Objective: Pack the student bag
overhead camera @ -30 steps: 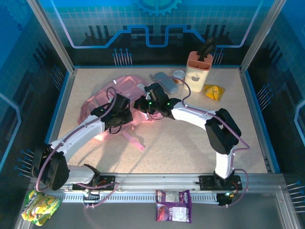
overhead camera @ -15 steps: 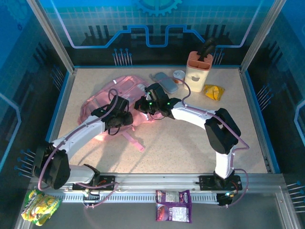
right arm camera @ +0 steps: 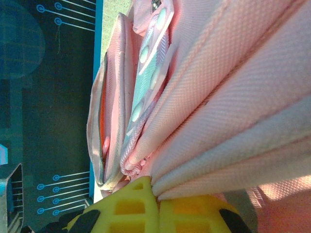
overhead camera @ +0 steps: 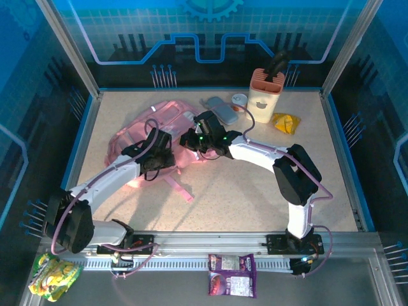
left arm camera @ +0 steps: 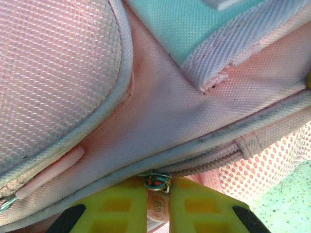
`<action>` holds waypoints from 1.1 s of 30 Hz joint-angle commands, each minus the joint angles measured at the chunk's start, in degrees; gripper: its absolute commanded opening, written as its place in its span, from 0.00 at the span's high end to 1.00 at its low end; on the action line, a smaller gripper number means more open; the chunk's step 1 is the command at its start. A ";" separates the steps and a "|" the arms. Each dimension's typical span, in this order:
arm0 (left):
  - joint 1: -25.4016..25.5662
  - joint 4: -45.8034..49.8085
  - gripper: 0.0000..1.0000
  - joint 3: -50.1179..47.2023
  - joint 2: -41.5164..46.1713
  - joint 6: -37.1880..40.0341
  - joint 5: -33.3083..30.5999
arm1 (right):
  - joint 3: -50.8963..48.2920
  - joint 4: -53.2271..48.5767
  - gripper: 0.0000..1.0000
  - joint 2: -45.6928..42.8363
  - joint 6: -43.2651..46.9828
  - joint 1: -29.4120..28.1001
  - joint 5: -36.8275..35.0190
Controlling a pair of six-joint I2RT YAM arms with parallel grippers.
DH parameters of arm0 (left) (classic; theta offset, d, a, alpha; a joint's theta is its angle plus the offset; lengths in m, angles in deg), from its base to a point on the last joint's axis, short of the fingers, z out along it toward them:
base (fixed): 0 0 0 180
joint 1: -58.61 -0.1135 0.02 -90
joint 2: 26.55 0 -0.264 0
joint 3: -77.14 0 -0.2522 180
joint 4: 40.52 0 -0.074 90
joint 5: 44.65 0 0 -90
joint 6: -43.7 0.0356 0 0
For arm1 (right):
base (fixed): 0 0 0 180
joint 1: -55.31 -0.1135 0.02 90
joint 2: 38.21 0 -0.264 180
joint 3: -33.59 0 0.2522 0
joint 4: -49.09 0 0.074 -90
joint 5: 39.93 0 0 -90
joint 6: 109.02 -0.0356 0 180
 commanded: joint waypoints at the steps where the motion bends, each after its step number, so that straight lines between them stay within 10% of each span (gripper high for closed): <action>1: -1.95 -0.57 0.87 -0.99 2.76 1.25 -2.81 | 2.54 0.65 1.00 -0.23 2.36 -0.56 2.99; 25: -10.75 16.47 0.98 -8.27 10.24 -1.08 0.70 | 9.68 -1.42 1.00 6.05 3.34 6.85 6.51; 33: -2.99 6.76 1.00 -6.20 10.43 -10.59 13.23 | 26.04 -10.39 0.94 17.84 7.45 8.92 7.17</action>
